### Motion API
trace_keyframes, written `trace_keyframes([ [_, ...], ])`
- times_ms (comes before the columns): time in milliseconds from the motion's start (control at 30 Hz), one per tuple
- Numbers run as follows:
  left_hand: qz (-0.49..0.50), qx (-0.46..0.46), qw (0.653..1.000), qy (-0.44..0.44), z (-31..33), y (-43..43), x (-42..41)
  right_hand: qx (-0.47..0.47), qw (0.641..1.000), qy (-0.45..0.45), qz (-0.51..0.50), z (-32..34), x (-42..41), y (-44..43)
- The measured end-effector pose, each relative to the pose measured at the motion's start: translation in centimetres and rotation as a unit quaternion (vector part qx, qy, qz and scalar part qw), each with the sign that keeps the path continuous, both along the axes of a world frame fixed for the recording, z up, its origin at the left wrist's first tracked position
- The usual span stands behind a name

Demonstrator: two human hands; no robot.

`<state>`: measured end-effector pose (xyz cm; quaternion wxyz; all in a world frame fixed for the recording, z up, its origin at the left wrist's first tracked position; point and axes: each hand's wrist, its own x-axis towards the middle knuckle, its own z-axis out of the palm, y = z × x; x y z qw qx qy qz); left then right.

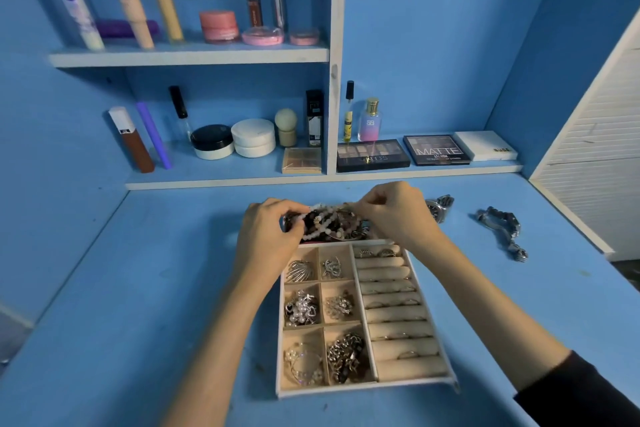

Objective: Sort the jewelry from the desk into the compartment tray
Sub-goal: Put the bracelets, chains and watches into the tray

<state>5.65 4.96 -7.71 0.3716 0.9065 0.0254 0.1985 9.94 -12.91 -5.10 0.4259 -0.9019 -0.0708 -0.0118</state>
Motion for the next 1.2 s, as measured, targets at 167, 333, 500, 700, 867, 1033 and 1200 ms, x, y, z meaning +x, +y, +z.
trace_keyframes([
  [167,-0.013,0.036,0.999,-0.015,0.2,0.1,-0.2,-0.157,0.984,-0.085,0.023,-0.9,-0.1,0.1],
  [333,-0.095,0.071,0.993,0.025,0.5,-0.1,-0.5,-0.154,0.968,-0.147,0.133,-1.4,-1.1,0.5],
  [500,-0.131,0.138,0.976,0.102,-0.3,0.1,-0.5,-0.199,0.952,-0.181,0.146,-2.2,-1.1,0.3],
  [700,-0.120,0.148,0.977,0.097,-0.3,0.0,-0.6,-0.187,0.954,-0.184,0.142,-2.6,-1.0,0.3],
  [867,-0.106,0.105,0.987,0.060,0.3,-0.9,-0.9,-0.111,0.971,-0.188,0.100,-2.1,-1.3,-1.0],
  [1033,-0.130,0.090,0.987,0.013,1.6,-3.5,-1.4,-0.188,0.960,-0.200,-0.051,-1.3,-0.5,-5.3],
  [1200,-0.156,0.076,0.985,-0.017,2.7,-6.4,-1.4,-0.329,0.939,-0.068,-0.066,-1.2,0.1,-8.2],
])
